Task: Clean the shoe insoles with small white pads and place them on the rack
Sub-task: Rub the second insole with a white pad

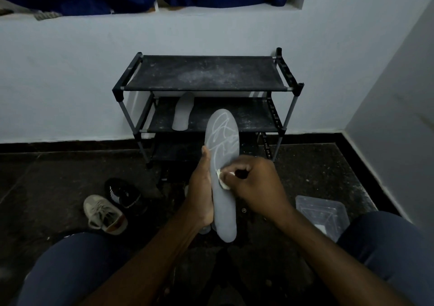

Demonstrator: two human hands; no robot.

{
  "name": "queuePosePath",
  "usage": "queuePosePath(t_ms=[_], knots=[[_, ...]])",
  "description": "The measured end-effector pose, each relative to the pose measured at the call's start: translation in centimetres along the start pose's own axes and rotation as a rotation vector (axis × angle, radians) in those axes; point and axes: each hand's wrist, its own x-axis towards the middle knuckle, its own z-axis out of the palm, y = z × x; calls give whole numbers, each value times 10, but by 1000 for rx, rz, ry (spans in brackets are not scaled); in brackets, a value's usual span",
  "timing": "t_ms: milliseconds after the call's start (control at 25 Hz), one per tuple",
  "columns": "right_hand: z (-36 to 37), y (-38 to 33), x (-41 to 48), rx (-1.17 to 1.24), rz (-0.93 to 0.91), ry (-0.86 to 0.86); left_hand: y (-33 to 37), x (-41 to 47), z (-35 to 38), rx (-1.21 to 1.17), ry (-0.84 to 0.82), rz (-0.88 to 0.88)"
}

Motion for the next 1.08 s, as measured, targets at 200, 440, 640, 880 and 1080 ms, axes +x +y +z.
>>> queuePosePath(t_ms=[200, 440, 640, 880, 1080], knots=[[4, -2, -7, -50, -19, -127, 3, 0, -2, 25, -25, 33], [4, -3, -3, -93, -54, -38, 1, 1, 0, -4, -11, 6], [-5, 7, 2, -112, 34, 52, 0, 0, 0, 3, -27, 7], [3, -3, -10, -118, -18, -69, 1, 1, -2, 17, -35, 10], [-4, 3, 2, -129, 13, 69, 0, -1, 3, 20, -16, 19]])
